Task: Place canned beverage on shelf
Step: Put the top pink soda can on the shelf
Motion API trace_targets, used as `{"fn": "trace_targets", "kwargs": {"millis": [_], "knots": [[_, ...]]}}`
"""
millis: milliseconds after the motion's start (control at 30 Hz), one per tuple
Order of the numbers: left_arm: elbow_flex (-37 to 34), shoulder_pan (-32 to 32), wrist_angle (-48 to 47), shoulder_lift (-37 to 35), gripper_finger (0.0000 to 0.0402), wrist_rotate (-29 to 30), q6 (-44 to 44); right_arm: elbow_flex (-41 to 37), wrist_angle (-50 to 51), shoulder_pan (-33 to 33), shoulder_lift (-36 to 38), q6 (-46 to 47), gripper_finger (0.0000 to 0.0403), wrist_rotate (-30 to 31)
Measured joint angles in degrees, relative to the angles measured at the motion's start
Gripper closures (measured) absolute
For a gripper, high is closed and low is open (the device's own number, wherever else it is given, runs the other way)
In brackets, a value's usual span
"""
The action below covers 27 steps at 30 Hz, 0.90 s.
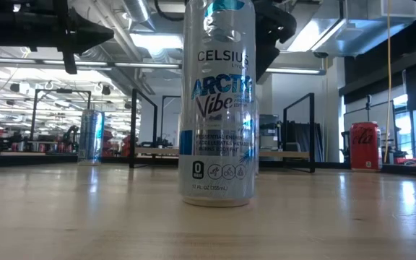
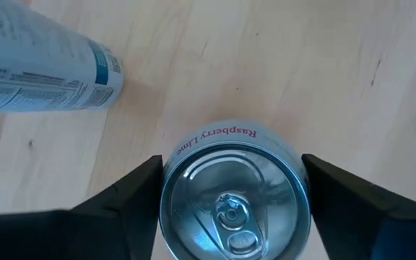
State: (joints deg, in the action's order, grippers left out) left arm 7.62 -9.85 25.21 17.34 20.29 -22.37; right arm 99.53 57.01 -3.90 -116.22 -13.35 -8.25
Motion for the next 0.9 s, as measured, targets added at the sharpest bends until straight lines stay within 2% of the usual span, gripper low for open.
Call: {"fn": "trace_targets", "kwargs": {"millis": [200, 333, 433, 567, 733, 900], "knots": [[0.0, 0.0, 0.1, 0.0, 0.0385, 0.0, 0.0, 0.1, 2.8, 0.1, 0.2, 6.5, 0.0045, 0.8], [0.0, 0.0, 0.1, 0.0, 0.0385, 0.0, 0.0, 4.1, 7.9, 0.1, 1.9, 13.1, 0.0019, 1.2], [0.0, 0.0, 0.4, 0.0, 0.0385, 0.0, 0.0, 7.7, 12.5, 0.1, 2.6, 20.2, 0.0012, 3.7], [0.0, 0.0, 0.6, 0.0, 0.0385, -0.2, -3.9, 11.3, 18.4, 0.1, 3.0, 35.5, 0.001, 7.3], [0.0, 0.0, 0.9, 0.0, 0.0385, -0.3, -14.2, 12.1, 18.1, -0.6, 3.1, 50.7, 0.0009, 8.2], [0.0, 0.0, -0.4, 0.0, 0.0385, -0.3, -15.0, 12.1, 15.2, -2.2, 2.5, 60.8, 0.0009, 11.2]]}}
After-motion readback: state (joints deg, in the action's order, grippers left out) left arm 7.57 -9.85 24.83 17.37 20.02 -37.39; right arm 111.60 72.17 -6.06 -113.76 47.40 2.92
